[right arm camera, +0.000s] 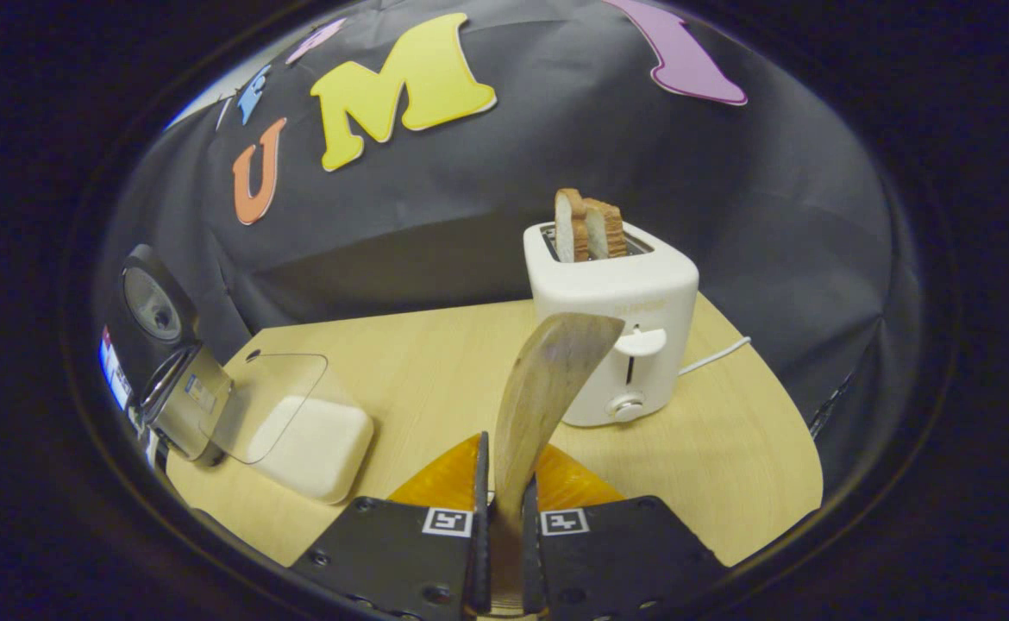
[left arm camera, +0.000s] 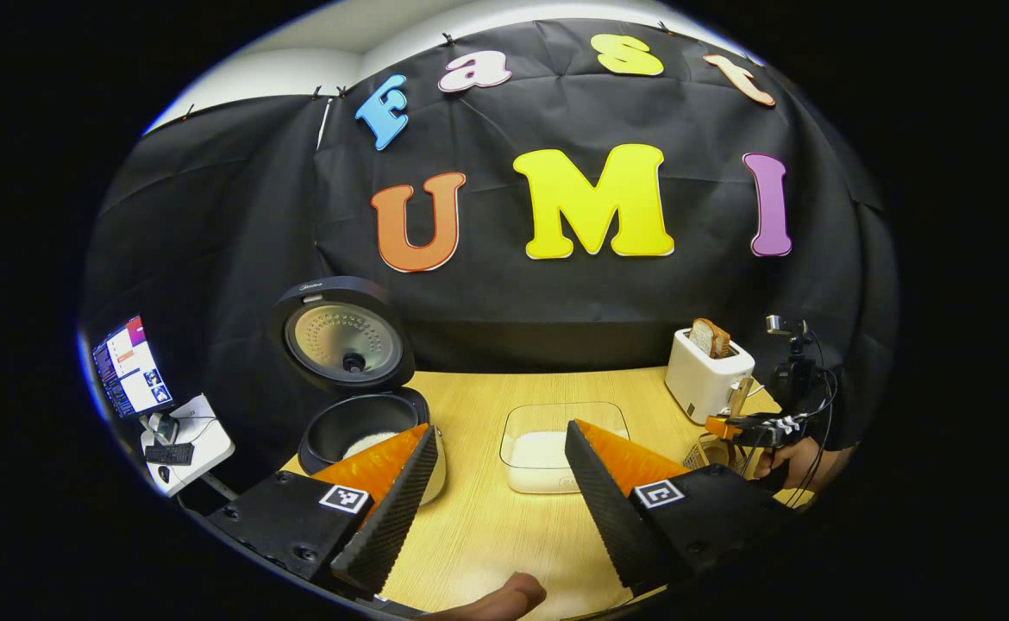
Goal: Close the left gripper, press the button to open the rice cooker; take a wooden spoon from the chopstick holder with the right hand, scoop a spoonful of rice and pour it into the rice cooker, then put the wooden spoon back into the chopstick holder.
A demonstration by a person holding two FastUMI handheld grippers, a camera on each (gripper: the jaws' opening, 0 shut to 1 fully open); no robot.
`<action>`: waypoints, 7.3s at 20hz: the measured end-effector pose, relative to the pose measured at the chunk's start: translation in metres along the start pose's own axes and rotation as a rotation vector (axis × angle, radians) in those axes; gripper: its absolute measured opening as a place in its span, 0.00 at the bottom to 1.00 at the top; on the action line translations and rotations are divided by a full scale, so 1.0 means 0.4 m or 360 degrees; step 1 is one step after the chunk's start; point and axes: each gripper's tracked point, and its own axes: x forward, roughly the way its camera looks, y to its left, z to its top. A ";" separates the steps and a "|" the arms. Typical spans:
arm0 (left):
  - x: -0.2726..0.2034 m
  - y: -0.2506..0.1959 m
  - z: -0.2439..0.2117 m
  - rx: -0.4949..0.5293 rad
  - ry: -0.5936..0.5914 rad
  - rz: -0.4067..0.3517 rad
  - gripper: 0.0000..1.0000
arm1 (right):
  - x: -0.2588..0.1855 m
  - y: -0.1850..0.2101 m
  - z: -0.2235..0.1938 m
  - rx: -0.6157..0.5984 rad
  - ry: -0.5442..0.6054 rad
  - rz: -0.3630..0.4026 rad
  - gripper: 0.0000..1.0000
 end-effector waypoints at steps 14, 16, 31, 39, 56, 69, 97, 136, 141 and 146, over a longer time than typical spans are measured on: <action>0.009 0.044 -0.008 0.0004 -0.0005 -0.0066 0.96 | -0.074 0.005 -0.032 -0.0080 -0.0001 -0.0035 0.14; 0.012 0.049 -0.011 0.0000 0.0000 -0.0071 0.96 | -0.072 0.012 -0.038 -0.0058 -0.0004 -0.0021 0.14; 0.051 0.127 0.005 -0.0150 0.0003 -0.0107 0.95 | -0.148 0.046 0.052 -0.0190 -0.0024 -0.0157 0.02; 0.084 0.223 0.017 -0.0221 -0.0054 -0.0139 0.95 | -0.212 0.078 0.131 -0.0244 -0.0085 -0.0312 0.01; 0.191 0.369 -0.052 -0.0193 -0.0101 -0.0200 0.96 | -0.115 0.530 0.243 -0.0308 -0.0194 -0.0133 0.01; 0.187 0.413 -0.066 -0.0170 -0.0147 -0.0287 0.96 | 0.172 0.677 0.097 -0.0361 -0.0003 -0.0207 0.01; 0.188 0.460 -0.117 -0.0127 -0.0071 -0.0250 0.96 | 0.190 0.762 0.010 -0.0214 -0.0010 -0.0040 0.01; 0.149 0.430 -0.069 -0.0014 -0.0116 -0.0283 0.96 | 0.185 0.640 0.026 0.1739 0.0045 0.0506 0.01; 0.123 0.422 -0.034 -0.0019 -0.0169 -0.0281 0.96 | 0.130 0.641 0.089 0.1771 0.0003 0.0585 0.00; 0.094 0.431 -0.014 -0.0054 -0.0216 -0.0257 0.96 | 0.067 0.705 0.159 0.1694 0.0008 0.0667 0.00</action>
